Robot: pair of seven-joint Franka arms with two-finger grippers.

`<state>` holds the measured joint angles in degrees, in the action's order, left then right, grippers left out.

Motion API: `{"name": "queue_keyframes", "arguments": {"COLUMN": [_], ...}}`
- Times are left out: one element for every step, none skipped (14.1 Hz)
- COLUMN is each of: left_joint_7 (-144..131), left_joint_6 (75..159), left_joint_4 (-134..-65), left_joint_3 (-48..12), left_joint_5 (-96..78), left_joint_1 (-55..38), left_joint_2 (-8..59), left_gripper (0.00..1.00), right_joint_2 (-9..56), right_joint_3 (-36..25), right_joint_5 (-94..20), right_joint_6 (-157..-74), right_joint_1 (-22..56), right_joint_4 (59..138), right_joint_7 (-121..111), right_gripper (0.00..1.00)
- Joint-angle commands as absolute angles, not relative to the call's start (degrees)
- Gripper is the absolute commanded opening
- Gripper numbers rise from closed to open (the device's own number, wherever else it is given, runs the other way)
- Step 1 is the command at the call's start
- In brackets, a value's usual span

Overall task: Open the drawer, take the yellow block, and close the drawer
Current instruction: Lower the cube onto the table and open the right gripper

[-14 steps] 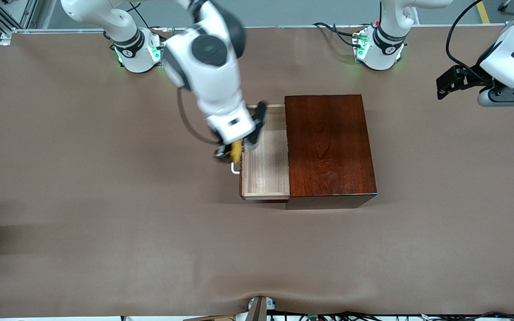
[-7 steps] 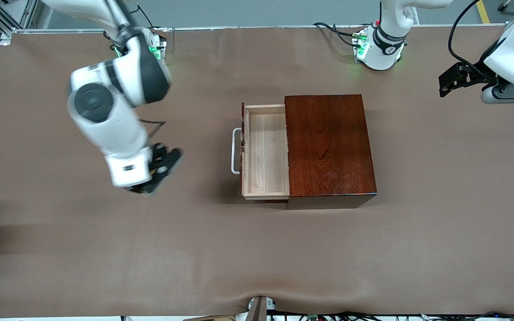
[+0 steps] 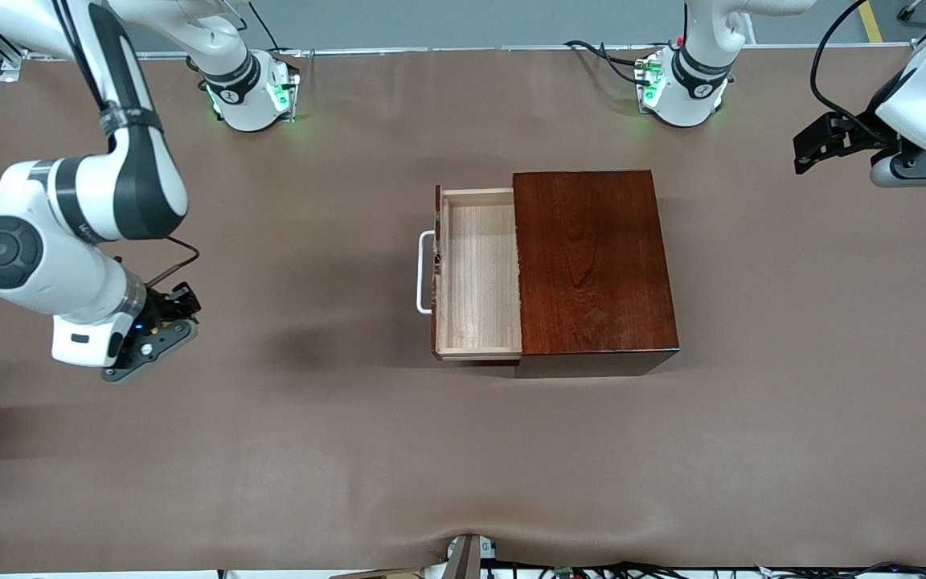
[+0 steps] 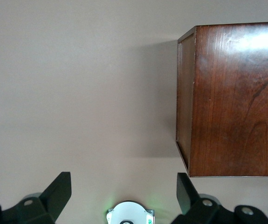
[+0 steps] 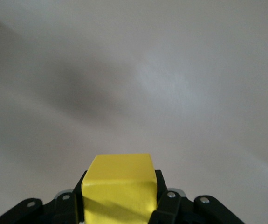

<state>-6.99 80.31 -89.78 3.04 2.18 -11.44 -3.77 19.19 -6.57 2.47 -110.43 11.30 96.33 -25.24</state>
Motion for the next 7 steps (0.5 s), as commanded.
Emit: {"name": "queue_keyframes", "arguments": {"left_joint_7": [-6.15, -6.24, -6.24, -6.24, -6.24, -6.24, -6.24], "left_joint_6": [79.19, 79.19, 79.02, 78.75, 78.75, 78.75, 78.49], "left_joint_4": [-89.47, -89.47, -89.47, -89.39, -89.47, -89.47, -89.47], "left_joint_3": [2.9, 2.9, 2.9, 2.9, 2.9, 2.9, 2.9], "left_joint_5": [0.97, 0.97, 0.97, 0.97, 0.97, 0.97, 0.97], "left_joint_1": [-10.81, -10.81, -10.81, -10.81, -10.81, -10.81, -10.9], "left_joint_2": [-5.18, -5.19, -5.27, -5.36, -5.45, -5.45, -5.45], "left_gripper": [1.0, 1.0, 1.0, 1.0, 1.0, 1.0, 1.0], "right_joint_2": [16.34, 16.87, 17.57, 18.27, 19.33, 20.64, 22.22], "right_joint_3": [-5.27, -5.27, -5.27, -5.36, -5.36, -5.36, -5.36], "right_joint_5": [3.08, 3.08, 3.08, 3.34, 3.69, 3.78, 3.78], "right_joint_6": [-112.5, -113.11, -114.25, -115.13, -116.27, -118.45, -121.35], "right_joint_1": [8.19, 7.13, 6.77, 6.77, 6.77, 6.59, 5.55], "right_joint_4": [102.21, 102.22, 102.39, 102.48, 102.57, 102.57, 102.92], "right_joint_7": [-16.12, -12.26, -7.26, -1.9, 2.07, 4.28, 6.13], "right_gripper": [0.0, 0.0, 0.0, 0.0, 0.0, 0.0, 0.0]}}
